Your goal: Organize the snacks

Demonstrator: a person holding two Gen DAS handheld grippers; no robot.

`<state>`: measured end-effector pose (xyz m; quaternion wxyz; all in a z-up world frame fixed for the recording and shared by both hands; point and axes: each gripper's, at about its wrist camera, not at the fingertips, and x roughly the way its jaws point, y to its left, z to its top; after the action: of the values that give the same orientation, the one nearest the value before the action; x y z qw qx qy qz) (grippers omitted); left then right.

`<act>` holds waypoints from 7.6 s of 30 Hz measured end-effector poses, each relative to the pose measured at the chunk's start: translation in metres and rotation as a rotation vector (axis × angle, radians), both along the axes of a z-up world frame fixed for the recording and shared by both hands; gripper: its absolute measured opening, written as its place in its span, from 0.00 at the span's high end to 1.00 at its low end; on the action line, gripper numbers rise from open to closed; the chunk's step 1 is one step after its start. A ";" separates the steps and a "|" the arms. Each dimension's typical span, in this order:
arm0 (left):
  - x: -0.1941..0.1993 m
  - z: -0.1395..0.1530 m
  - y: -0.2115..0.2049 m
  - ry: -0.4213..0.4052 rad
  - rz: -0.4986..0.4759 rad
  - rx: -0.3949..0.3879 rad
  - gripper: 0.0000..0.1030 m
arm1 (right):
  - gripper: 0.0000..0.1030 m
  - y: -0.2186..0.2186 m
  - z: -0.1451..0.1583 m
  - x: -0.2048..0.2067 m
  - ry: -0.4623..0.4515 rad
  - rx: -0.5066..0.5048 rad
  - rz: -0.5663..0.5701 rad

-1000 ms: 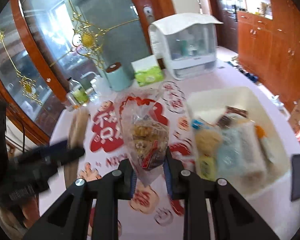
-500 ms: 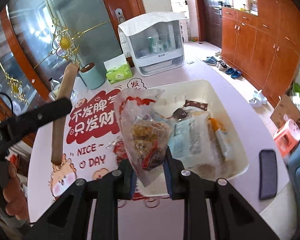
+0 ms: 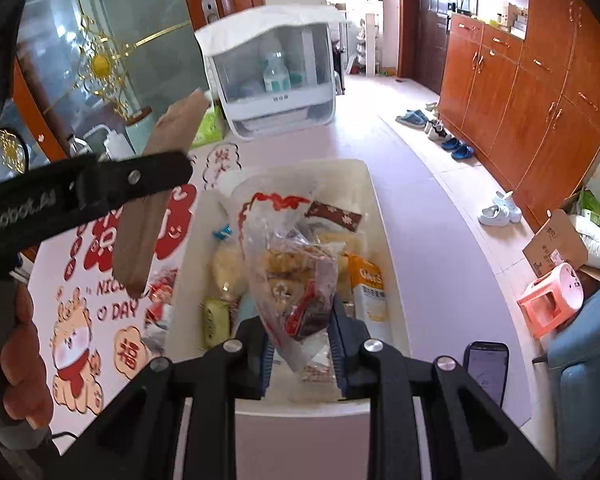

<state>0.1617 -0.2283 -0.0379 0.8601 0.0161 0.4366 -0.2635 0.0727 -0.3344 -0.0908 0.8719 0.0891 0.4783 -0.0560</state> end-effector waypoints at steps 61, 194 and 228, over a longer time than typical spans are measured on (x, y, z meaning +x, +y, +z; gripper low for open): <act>-0.084 0.184 0.210 -0.495 0.041 0.293 0.02 | 0.35 0.098 0.092 -0.039 -0.224 0.085 -0.013; -0.038 -0.006 0.063 0.048 0.449 0.082 0.04 | 0.50 -0.027 0.019 0.079 -0.175 0.100 0.160; -0.190 0.045 0.197 -0.079 0.544 0.221 0.00 | 0.29 0.106 0.050 -0.097 -0.107 -0.005 0.134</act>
<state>-0.0278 -0.0310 0.0069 0.9086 0.0024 0.4169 0.0267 -0.0246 -0.2284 -0.0407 0.8981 0.0574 0.4360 0.0062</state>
